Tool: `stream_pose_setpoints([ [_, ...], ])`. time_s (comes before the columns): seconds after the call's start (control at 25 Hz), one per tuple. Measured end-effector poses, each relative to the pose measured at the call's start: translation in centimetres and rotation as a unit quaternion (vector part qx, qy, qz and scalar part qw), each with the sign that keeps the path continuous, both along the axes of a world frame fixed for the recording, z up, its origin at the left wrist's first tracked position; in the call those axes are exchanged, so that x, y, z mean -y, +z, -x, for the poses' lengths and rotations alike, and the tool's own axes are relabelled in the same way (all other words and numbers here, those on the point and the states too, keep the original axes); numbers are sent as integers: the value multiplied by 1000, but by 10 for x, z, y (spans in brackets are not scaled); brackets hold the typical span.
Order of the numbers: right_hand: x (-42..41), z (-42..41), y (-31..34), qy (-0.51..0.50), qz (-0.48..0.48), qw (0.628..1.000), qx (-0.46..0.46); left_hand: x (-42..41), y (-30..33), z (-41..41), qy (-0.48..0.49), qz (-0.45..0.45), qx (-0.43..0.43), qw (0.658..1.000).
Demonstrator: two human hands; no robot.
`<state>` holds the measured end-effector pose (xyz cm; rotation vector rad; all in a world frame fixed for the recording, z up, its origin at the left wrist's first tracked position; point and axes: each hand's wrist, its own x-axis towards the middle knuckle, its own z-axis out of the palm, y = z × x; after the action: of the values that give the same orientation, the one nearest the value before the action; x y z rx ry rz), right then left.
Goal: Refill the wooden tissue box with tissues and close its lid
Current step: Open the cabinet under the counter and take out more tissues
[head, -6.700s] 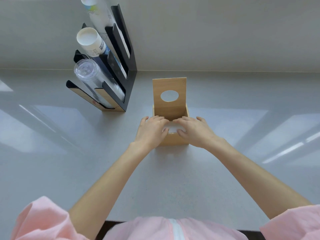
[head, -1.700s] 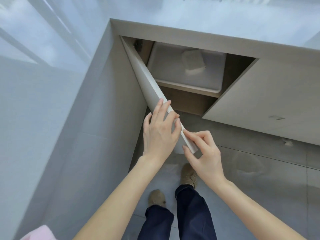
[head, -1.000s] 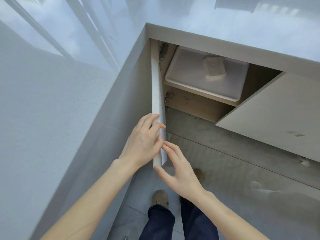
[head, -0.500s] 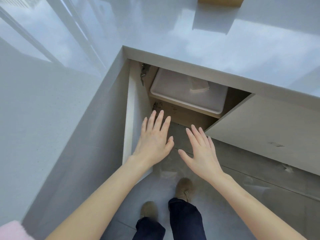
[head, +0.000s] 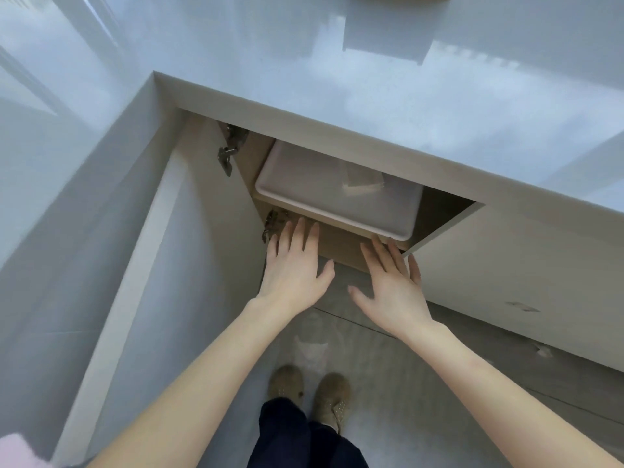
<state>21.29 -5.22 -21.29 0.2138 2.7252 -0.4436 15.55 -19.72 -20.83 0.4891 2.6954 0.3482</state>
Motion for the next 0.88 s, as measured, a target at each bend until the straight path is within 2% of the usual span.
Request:
stream_pose_setpoints([
  [0.28, -26, 46, -60, 1, -27, 1000, -6, -14, -55, 47, -1, -19, 7, 1000],
  [0.48, -31, 72, -104, -3, -34, 999, -24, -32, -95, 74, -10, -68, -26, 997],
  [0.72, -51, 118, -147, -73, 18, 990, -116, -63, -138, 120, 43, -101, -42, 993],
  [0.88, -73, 156, -161, -147, 61, 968, -193, -86, -162, 150, -4, -109, -72, 991],
])
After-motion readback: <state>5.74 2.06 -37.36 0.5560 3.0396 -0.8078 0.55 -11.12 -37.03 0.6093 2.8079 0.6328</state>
